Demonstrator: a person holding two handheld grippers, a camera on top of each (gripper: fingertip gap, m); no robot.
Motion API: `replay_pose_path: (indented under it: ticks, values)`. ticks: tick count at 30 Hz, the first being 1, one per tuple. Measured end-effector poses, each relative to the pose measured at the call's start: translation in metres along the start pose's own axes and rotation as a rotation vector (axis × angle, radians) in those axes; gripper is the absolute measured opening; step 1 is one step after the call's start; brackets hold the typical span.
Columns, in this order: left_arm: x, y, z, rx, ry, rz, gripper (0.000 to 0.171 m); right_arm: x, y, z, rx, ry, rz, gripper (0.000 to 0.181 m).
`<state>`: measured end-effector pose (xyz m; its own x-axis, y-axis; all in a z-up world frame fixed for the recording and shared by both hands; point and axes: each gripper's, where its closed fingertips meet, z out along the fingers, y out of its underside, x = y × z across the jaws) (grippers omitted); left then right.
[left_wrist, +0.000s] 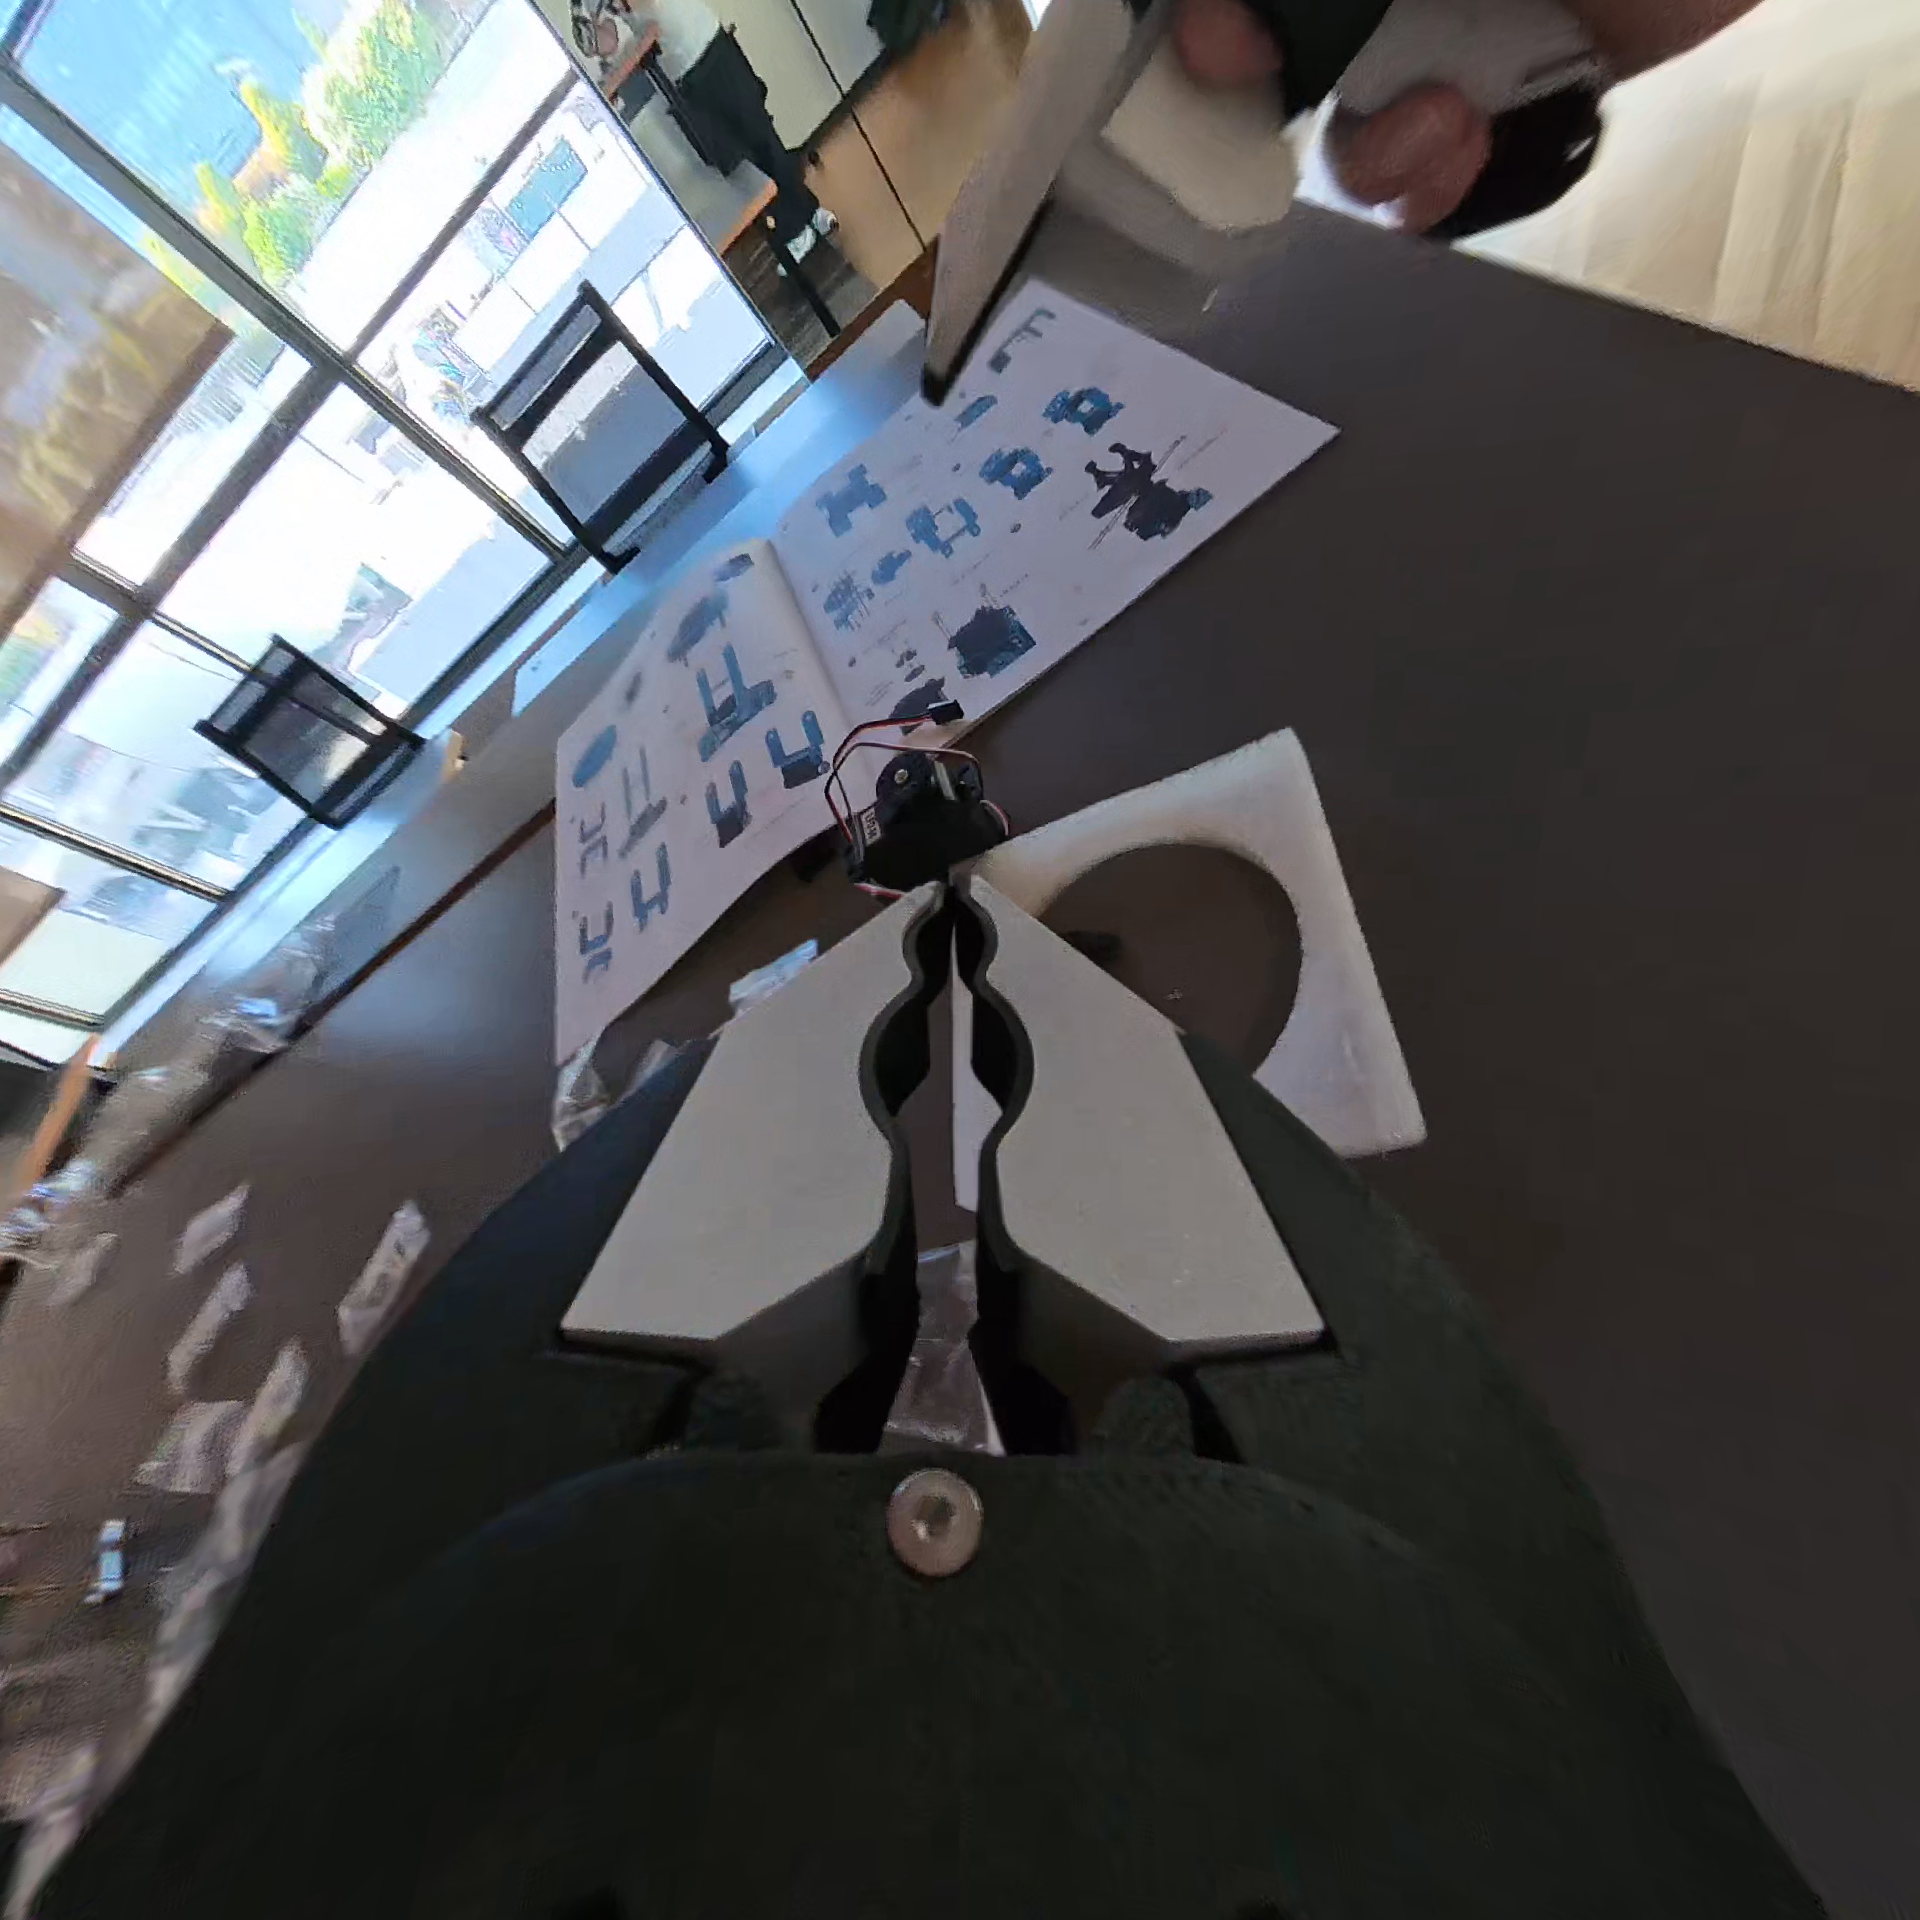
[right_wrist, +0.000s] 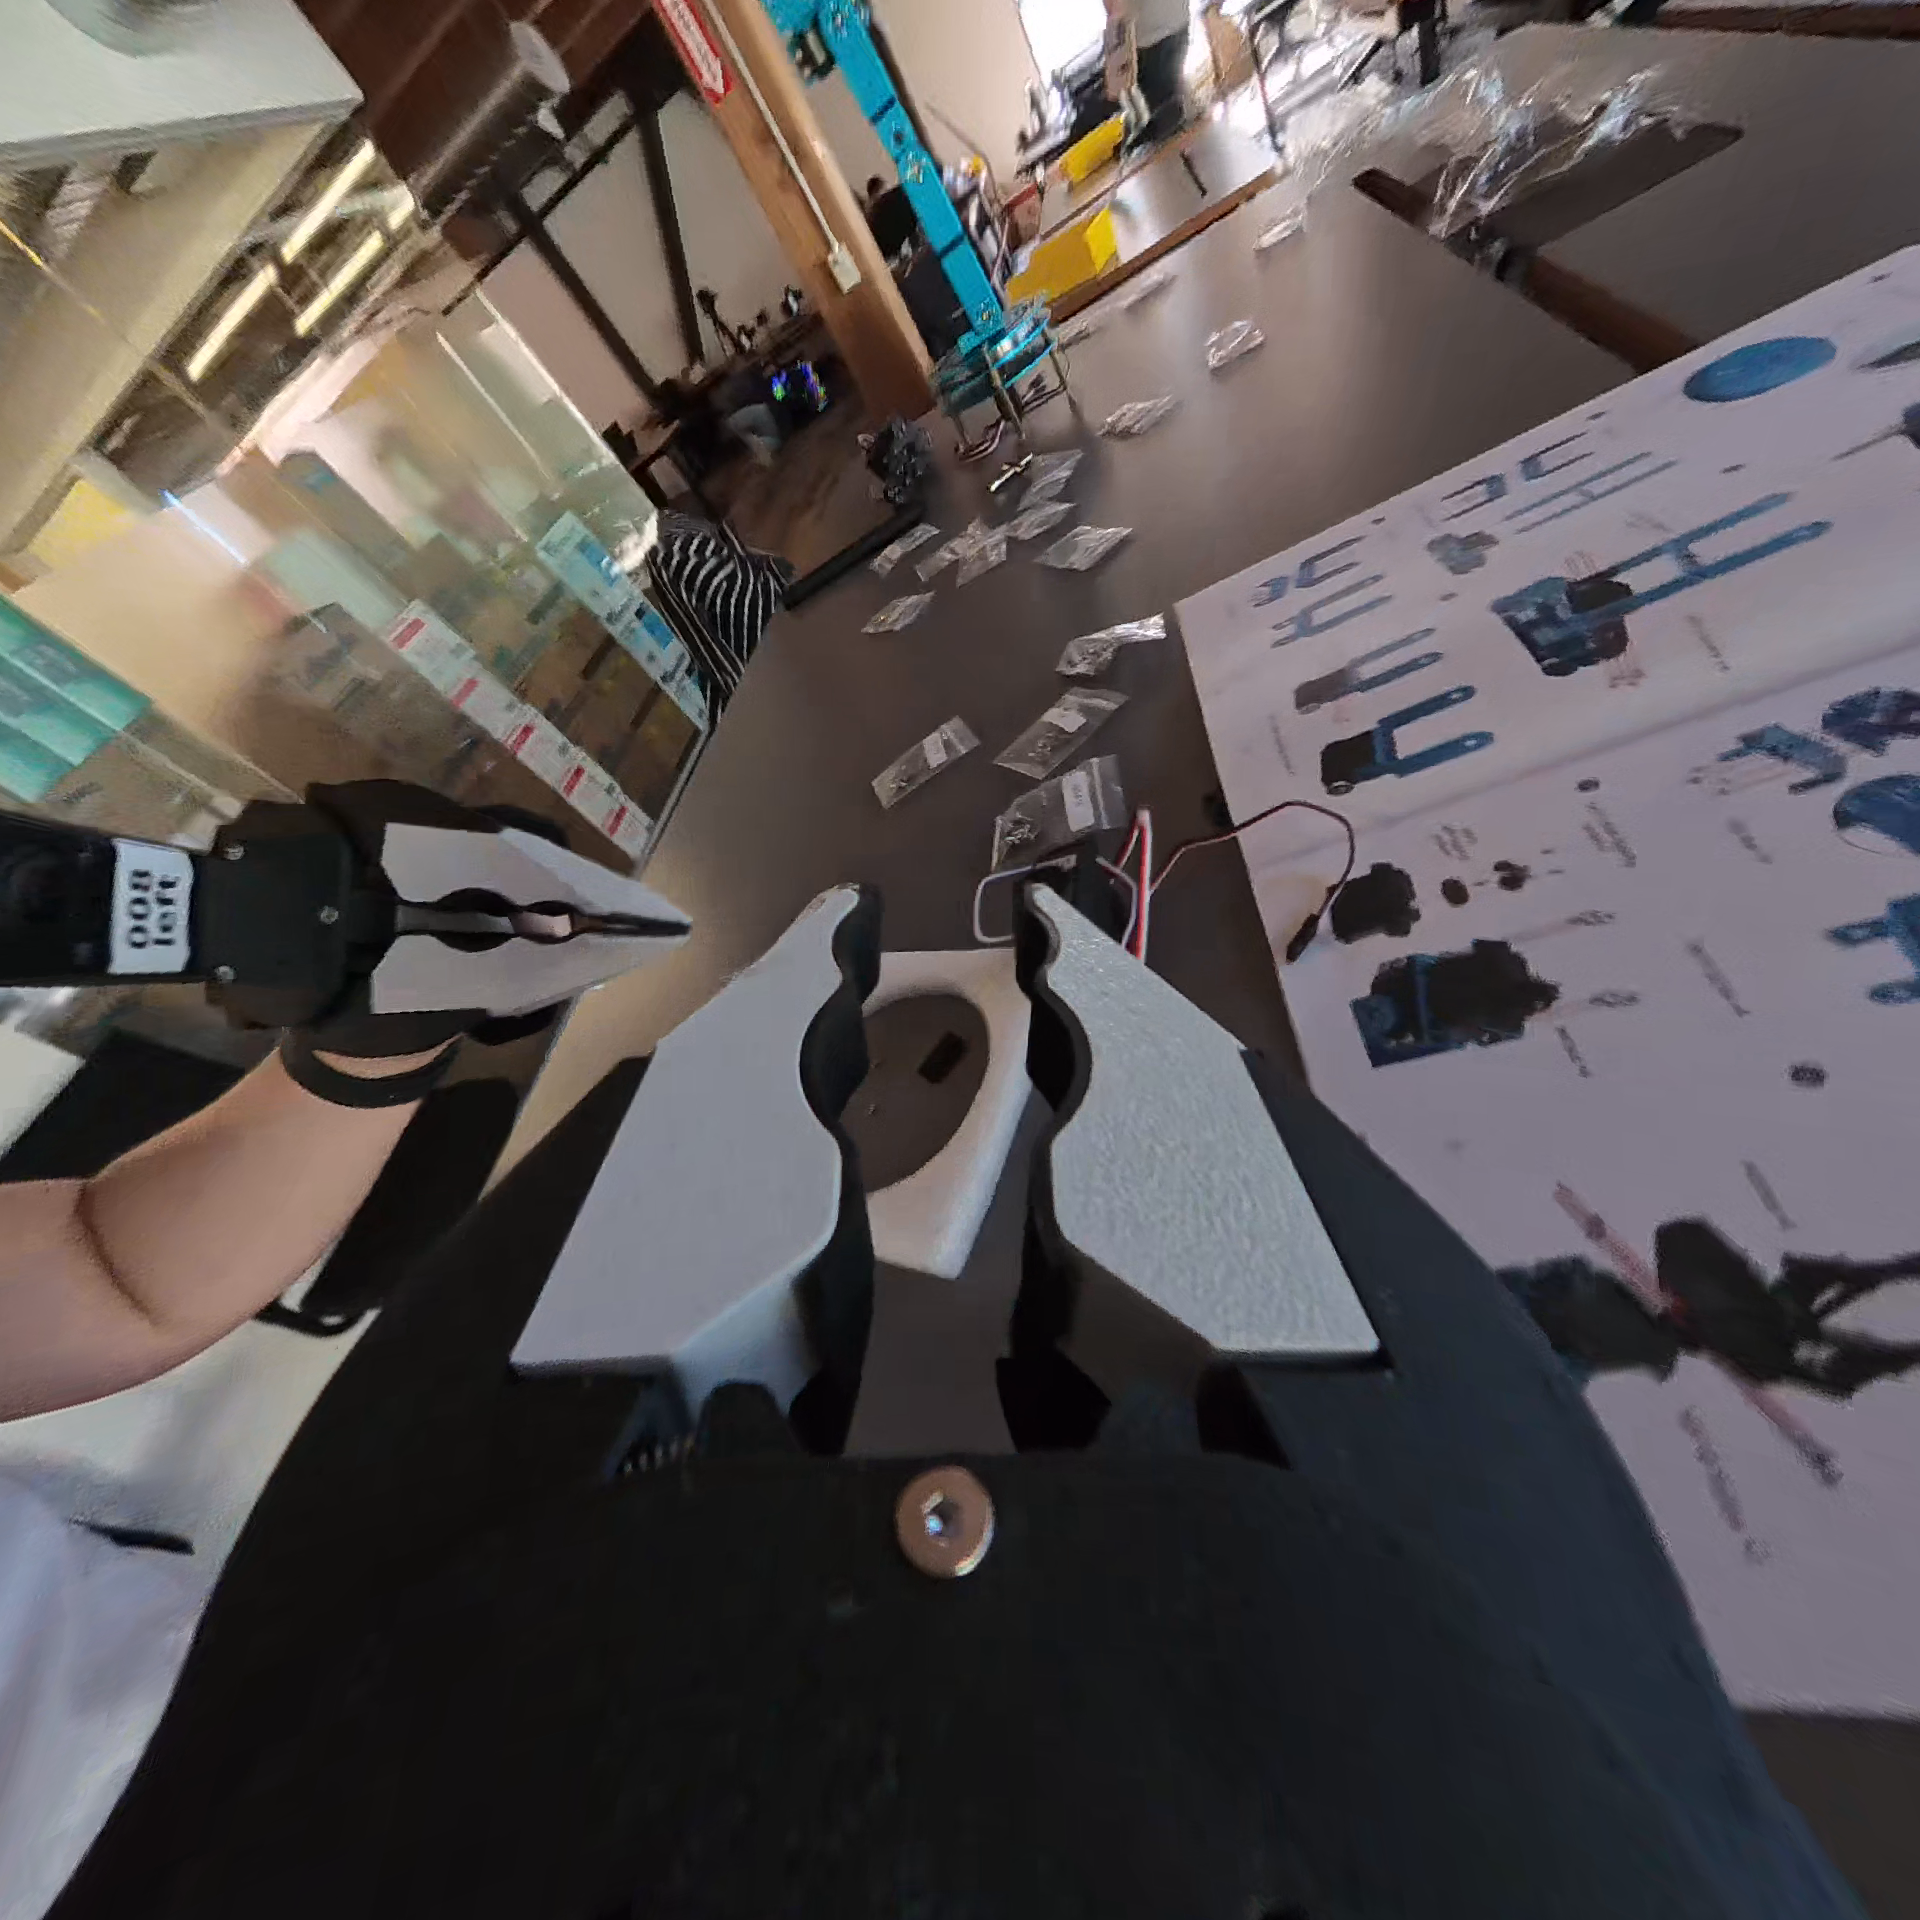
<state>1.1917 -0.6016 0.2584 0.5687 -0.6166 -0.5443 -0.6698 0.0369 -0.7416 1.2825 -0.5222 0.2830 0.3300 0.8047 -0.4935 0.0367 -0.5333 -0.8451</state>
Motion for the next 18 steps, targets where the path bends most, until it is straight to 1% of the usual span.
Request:
replay_pose_path:
  ticks: [2,4,6,7,9,10,12,14,16,17,18]
  values:
    - [-0.002,0.002,-0.003,0.033,0.015,-0.068,0.0,0.01,-0.009,0.016,-0.062,0.032,-0.081,0.022]
    - [-0.009,0.006,0.001,0.046,0.015,-0.134,0.016,0.018,-0.014,0.039,-0.168,0.064,-0.213,0.021]
    - [-0.013,0.009,0.006,0.048,0.04,-0.236,0.025,0.038,-0.009,0.062,-0.338,0.118,-0.338,0.019]
    - [-0.014,0.01,0.007,0.047,0.052,-0.284,0.026,0.052,-0.005,0.072,-0.414,0.153,-0.383,0.019]
    - [-0.017,0.009,0.003,0.054,0.05,-0.334,0.024,0.068,-0.002,0.092,-0.497,0.152,-0.436,0.017]
    - [-0.02,0.01,-0.001,0.06,0.038,-0.339,0.021,0.07,-0.001,0.102,-0.529,0.127,-0.45,0.017]
    - [-0.027,0.015,-0.008,0.054,0.005,-0.344,0.019,0.067,0.005,0.123,-0.611,0.024,-0.5,0.017]
    - [-0.034,0.025,-0.012,0.025,-0.037,-0.369,0.019,0.069,0.017,0.14,-0.737,-0.051,-0.574,0.012]
    - [-0.041,0.031,-0.016,-0.004,-0.086,-0.404,0.019,0.064,0.034,0.152,-0.869,-0.19,-0.616,0.008]
    - [-0.043,0.032,-0.019,-0.016,-0.109,-0.419,0.019,0.065,0.04,0.158,-0.916,-0.225,-0.63,0.007]
    - [-0.044,0.031,-0.021,-0.027,-0.13,-0.429,0.018,0.071,0.043,0.166,-0.955,-0.216,-0.649,0.008]
